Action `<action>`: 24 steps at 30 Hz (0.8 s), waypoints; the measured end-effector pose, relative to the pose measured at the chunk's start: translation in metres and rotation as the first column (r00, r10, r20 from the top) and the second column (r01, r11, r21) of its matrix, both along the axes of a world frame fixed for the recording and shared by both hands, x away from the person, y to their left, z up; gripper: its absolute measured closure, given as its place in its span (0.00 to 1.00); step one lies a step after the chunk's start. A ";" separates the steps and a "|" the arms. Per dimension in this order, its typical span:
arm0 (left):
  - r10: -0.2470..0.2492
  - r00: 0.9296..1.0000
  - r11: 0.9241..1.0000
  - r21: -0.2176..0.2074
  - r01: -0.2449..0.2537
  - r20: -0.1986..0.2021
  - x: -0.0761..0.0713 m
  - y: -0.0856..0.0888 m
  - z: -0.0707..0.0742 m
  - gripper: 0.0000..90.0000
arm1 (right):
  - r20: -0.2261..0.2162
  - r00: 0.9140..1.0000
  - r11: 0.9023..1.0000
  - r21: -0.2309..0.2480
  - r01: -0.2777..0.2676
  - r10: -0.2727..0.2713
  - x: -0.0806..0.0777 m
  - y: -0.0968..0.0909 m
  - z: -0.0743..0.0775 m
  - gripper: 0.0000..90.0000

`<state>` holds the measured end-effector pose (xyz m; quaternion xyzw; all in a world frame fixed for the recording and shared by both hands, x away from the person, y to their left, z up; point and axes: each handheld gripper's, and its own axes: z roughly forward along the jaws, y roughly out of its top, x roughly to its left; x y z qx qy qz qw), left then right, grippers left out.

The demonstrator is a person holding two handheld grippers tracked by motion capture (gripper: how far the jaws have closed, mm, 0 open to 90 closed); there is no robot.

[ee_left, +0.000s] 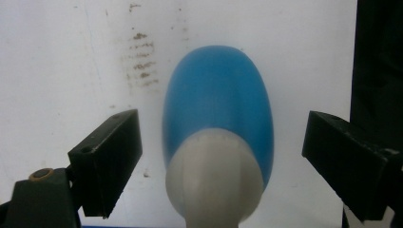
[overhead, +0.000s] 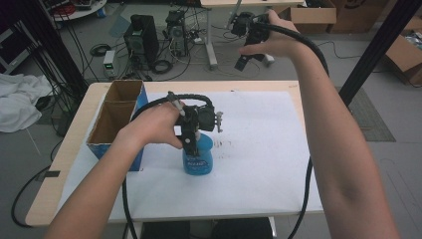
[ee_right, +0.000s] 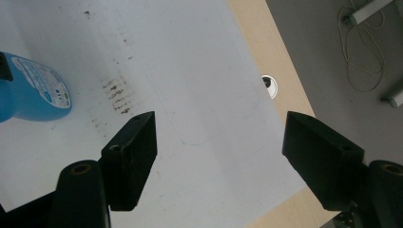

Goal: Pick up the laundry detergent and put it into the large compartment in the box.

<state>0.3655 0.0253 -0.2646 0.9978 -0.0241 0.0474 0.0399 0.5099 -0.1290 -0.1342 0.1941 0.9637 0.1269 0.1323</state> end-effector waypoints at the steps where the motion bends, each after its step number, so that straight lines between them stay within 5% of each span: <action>1: 0.003 1.000 1.000 0.005 -0.003 0.003 0.000 0.000 -0.001 0.15 | 0.000 1.000 1.000 -0.002 0.000 0.000 0.000 0.000 0.000 0.30; 24: 0.007 1.000 0.999 0.044 -0.006 -0.014 0.005 -0.002 -0.023 0.17 | 0.000 1.000 1.000 -0.006 -0.005 0.005 -0.001 0.003 -0.001 0.31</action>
